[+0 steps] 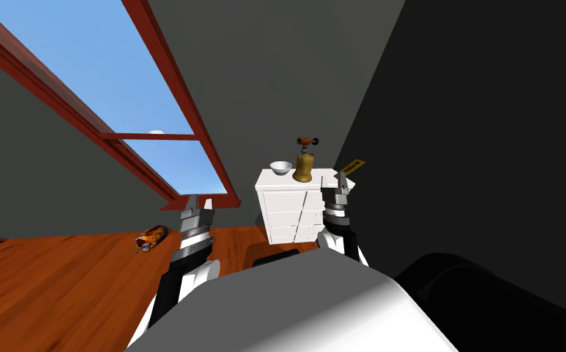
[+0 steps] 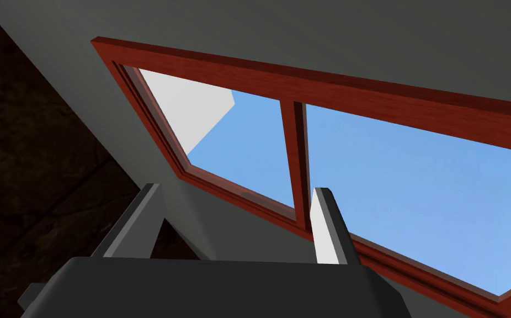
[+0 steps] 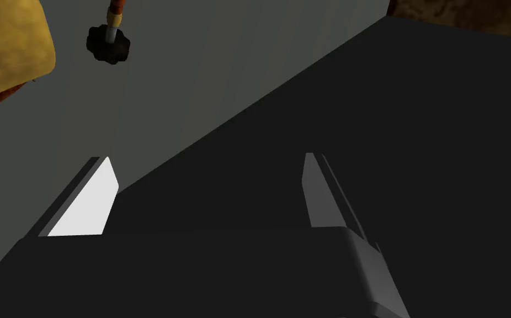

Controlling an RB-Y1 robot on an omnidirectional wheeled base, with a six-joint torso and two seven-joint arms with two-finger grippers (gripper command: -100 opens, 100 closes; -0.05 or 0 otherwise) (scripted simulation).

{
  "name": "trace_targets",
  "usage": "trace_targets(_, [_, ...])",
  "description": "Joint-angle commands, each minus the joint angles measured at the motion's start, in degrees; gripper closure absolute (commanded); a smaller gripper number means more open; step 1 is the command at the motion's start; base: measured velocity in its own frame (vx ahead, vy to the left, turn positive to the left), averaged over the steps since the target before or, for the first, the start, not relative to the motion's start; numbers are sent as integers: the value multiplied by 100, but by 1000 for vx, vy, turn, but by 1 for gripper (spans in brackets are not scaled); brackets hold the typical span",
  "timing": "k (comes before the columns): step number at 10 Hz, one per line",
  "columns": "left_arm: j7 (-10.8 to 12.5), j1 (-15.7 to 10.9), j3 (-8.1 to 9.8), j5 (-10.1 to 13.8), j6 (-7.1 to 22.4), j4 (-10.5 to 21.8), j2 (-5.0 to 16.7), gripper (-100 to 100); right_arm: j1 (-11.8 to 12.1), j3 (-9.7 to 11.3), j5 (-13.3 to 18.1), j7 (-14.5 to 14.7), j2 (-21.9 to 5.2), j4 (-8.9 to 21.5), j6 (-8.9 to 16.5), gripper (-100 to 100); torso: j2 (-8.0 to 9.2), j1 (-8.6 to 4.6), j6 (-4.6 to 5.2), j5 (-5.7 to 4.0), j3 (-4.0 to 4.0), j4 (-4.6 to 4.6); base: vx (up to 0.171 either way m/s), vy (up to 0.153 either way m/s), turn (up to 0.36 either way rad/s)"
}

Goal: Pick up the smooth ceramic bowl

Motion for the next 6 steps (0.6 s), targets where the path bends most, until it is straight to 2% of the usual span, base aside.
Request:
trace_targets(1, [0,0,0,0,0,0,0,0,-61,19,-103,62,-177,2,78,-100,0,0,0,0,0,0,-10,13,102])
trace_targets(3, [0,0,0,0,0,0,0,0,-209,73,-344,213,-529,6,263,-100,4,8,-2,2,2,1,-13,30,131])
trace_targets(4, [0,-1,-1,0,0,0,0,0,-209,73,-344,213,-577,6,263,-100,4,11,-2,3,2,1,-4,26,78])
trace_targets(5, [0,0,0,0,0,0,0,0,-315,115,-510,319,-805,9,395,-100,2,9,0,2,1,0,-5,26,157])
trace_targets(6, [0,-1,-1,0,0,0,0,0,-315,115,-510,319,-851,9,395,-100,1,9,-3,2,0,0,-2,17,64])
